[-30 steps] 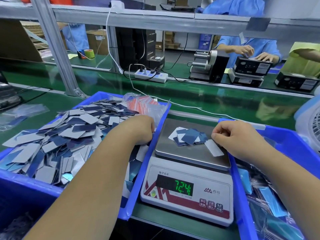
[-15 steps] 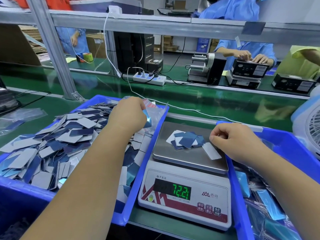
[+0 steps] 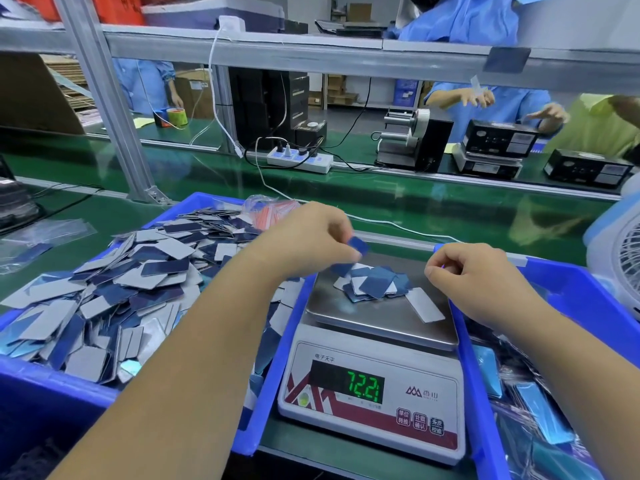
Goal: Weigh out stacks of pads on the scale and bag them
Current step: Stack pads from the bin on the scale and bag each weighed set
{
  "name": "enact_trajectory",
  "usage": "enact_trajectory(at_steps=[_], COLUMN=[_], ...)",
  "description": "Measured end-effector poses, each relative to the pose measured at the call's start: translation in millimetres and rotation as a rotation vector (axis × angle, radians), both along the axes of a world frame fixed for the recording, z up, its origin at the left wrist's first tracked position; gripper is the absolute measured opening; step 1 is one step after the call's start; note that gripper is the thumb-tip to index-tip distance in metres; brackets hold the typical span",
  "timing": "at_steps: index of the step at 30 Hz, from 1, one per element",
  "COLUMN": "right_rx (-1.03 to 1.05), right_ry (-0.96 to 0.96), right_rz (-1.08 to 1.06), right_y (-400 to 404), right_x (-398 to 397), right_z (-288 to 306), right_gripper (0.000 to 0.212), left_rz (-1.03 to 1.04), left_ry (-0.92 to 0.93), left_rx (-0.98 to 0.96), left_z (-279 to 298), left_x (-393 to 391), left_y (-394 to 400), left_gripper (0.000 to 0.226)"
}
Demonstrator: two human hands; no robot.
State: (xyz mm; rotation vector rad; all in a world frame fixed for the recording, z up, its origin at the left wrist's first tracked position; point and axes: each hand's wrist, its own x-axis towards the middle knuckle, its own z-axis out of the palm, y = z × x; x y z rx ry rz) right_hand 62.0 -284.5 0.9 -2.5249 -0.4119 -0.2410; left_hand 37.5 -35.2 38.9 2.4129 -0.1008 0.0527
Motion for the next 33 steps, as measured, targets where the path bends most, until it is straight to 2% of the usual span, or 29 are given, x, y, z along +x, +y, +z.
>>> enact_trajectory(at_steps=[1, 3, 6, 9, 11, 15, 18, 25, 29, 33], right_rx=[0.015, 0.013, 0.001, -0.006, -0.017, -0.031, -0.062, -0.066, -0.127, -0.217], right_ry=[-0.021, -0.042, -0.025, -0.004, 0.008, 0.044, 0.092, 0.080, 0.113, 0.142], right_rz=[-0.005, -0.004, 0.001, 0.003, 0.005, -0.006, -0.016, -0.090, -0.089, -0.071], right_y=[-0.9, -2.3, -3.1, -3.4, -3.5, -4.5, -4.9, -3.9, -0.4, 0.8], right_x=[0.5, 1.7, 3.2, 4.3, 4.6, 5.1, 4.3, -0.5, -3.7, -5.3], right_z=[0.8, 1.1, -1.4, -3.6, -3.5, -1.8, -0.2, 7.4, 6.1, 3.2], right_gripper=[0.024, 0.026, 0.025, 0.024, 0.023, 0.021, 0.022, 0.037, 0.046, 0.057], left_rz=[-0.092, -0.197, -0.214, -0.184, -0.135, -0.055, 0.040, 0.171, 0.133, 0.034], left_ry=[0.046, 0.071, -0.021, -0.076, -0.081, -0.141, -0.163, -0.189, -0.158, -0.214], left_rx=[-0.054, -0.009, 0.174, 0.220, 0.160, -0.108, -0.198, -0.268, -0.235, -0.160], left_z=[-0.3, -5.6, -13.8, -16.6, -16.7, -20.2, -32.7, -42.0, -46.2, -46.8], left_x=[-0.9, 1.5, 8.6, 13.6, 17.4, 24.2, 24.0, 25.1, 23.2, 19.6], left_y=[-9.1, -23.6, -33.5, -32.1, -27.5, -19.7, -12.4, -2.4, -8.6, -17.4], left_gripper=[0.016, 0.018, 0.019, 0.031, 0.029, 0.013, 0.009, 0.015, 0.015, 0.019])
